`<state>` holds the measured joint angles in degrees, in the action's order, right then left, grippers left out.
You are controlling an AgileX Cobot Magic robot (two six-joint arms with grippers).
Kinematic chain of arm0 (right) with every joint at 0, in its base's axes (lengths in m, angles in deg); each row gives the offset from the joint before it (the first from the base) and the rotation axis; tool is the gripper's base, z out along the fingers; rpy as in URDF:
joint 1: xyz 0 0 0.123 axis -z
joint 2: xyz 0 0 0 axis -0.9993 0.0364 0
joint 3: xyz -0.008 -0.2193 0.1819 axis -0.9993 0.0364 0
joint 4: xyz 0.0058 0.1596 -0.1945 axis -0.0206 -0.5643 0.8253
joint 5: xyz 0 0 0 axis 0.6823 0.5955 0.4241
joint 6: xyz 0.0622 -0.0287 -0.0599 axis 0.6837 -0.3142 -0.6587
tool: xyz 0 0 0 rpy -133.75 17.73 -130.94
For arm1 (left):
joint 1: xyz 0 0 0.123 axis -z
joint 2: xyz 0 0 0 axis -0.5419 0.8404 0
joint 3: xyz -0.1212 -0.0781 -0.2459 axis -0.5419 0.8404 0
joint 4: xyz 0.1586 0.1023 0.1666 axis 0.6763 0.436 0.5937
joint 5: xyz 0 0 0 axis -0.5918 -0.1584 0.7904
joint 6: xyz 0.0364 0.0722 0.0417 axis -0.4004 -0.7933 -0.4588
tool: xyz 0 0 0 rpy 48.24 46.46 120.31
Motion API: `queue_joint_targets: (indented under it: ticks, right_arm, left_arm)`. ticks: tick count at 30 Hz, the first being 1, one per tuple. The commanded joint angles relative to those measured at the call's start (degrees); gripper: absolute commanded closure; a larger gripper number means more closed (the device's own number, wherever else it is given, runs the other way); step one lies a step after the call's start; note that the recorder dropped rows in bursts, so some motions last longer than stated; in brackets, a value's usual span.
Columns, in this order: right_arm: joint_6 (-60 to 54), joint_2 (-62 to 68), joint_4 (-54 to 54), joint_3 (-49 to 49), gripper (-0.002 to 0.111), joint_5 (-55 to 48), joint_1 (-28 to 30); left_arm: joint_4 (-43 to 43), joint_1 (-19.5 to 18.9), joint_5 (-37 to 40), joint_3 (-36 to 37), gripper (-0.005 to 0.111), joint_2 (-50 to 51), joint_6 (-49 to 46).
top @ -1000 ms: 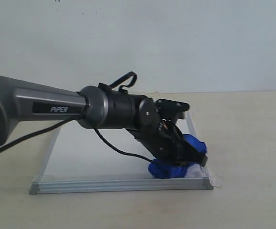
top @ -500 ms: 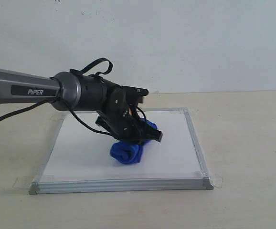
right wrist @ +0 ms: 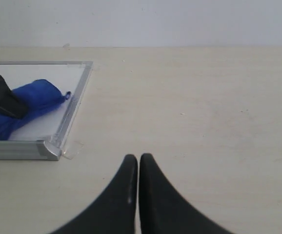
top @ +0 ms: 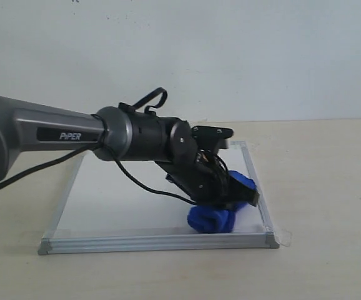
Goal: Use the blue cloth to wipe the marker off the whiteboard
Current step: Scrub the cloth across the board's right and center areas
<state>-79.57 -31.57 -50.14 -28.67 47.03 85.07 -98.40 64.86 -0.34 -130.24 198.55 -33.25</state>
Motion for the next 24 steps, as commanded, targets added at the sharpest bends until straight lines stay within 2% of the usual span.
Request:
queue_joint_targets:
  ticks: [1, 4, 6, 8, 13, 15, 16, 20, 24]
  right_arm:
    - [0.00, -0.30, 0.28, -0.08, 0.107, 0.12, 0.29]
    - [0.00, -0.30, 0.28, -0.08, 0.107, 0.12, 0.29]
    - [0.00, -0.30, 0.28, -0.08, 0.107, 0.12, 0.29]
    - [0.00, -0.30, 0.28, -0.08, 0.107, 0.12, 0.29]
    - [0.00, -0.30, 0.28, -0.08, 0.107, 0.12, 0.29]
    - [0.00, -0.30, 0.28, -0.08, 0.107, 0.12, 0.29]
    - [0.00, -0.30, 0.28, -0.08, 0.107, 0.12, 0.29]
    - [0.00, -0.30, 0.28, -0.08, 0.107, 0.12, 0.29]
    - [0.00, -0.30, 0.28, -0.08, 0.107, 0.12, 0.29]
  left_arm:
    - [-6.26, 1.96, -0.90, 0.22, 0.103, 0.23, -7.20]
    - [-3.40, 1.15, -0.37, 0.22, 0.103, 0.23, -6.00]
    - [2.58, -0.07, 0.73, 0.22, 0.103, 0.23, -0.59]
    - [10.81, -1.02, 2.65, 0.22, 0.103, 0.23, 6.63]
    - [37.44, -2.89, 10.76, 0.22, 0.103, 0.23, 27.91]
    - [44.54, -3.54, 13.62, 0.22, 0.103, 0.23, 35.90]
    - [45.18, -3.83, 14.30, 0.22, 0.103, 0.09, 38.06]
    - [40.56, -3.99, 12.35, 0.22, 0.103, 0.01, 35.29]
    - [26.74, -2.67, 6.12, 0.22, 0.103, 0.01, 24.56]
